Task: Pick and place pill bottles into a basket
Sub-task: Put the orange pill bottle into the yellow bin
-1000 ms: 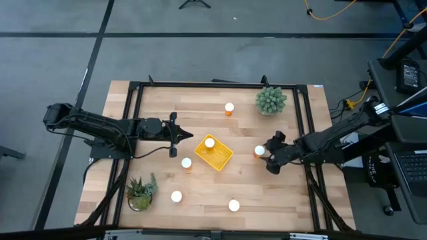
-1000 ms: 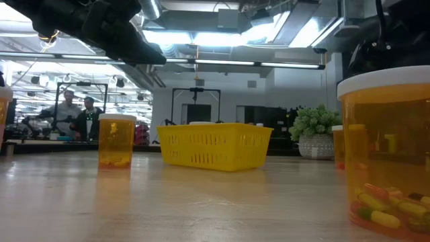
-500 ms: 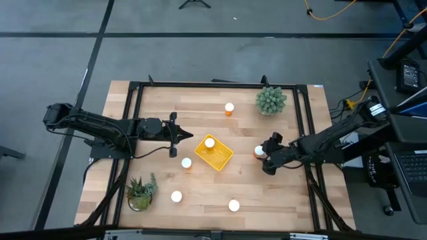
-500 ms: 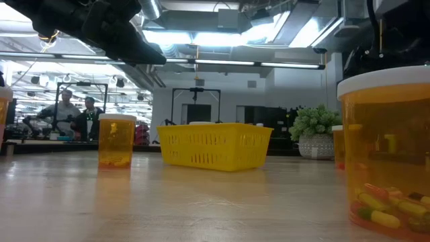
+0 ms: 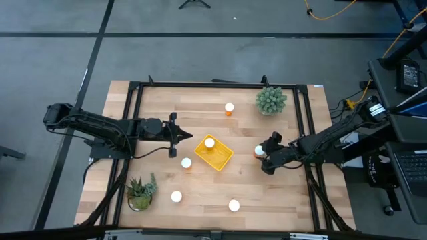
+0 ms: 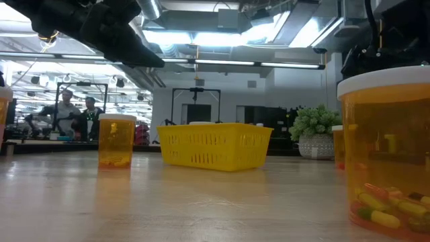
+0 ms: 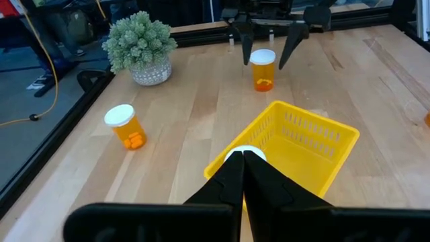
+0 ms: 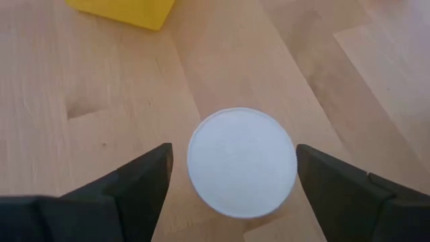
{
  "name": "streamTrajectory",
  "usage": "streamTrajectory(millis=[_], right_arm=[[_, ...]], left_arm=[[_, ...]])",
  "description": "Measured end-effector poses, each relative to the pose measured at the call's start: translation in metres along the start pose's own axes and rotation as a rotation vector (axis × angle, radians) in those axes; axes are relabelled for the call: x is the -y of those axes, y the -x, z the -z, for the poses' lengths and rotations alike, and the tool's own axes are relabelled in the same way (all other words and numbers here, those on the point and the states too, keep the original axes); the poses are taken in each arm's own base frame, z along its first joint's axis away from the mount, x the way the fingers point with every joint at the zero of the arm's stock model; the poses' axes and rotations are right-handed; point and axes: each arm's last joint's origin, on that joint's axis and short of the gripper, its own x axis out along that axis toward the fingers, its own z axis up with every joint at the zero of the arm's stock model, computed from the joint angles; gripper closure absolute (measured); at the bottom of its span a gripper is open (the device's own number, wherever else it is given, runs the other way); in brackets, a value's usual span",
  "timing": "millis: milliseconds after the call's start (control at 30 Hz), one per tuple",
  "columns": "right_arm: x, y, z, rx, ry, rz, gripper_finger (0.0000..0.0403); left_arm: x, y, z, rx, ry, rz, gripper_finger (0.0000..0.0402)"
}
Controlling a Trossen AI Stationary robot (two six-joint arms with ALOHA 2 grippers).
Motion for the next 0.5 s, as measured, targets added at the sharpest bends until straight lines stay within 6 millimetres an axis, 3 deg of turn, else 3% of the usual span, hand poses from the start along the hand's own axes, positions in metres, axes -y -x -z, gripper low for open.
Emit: streamTrajectory(millis=[500], right_arm=[[0.0001,0.0000,0.0002,-0.003,0.004,0.000,0.0156]], left_arm=[[0.0001,0.0000,0.0000,0.000,0.000,0.001,0.0396]])
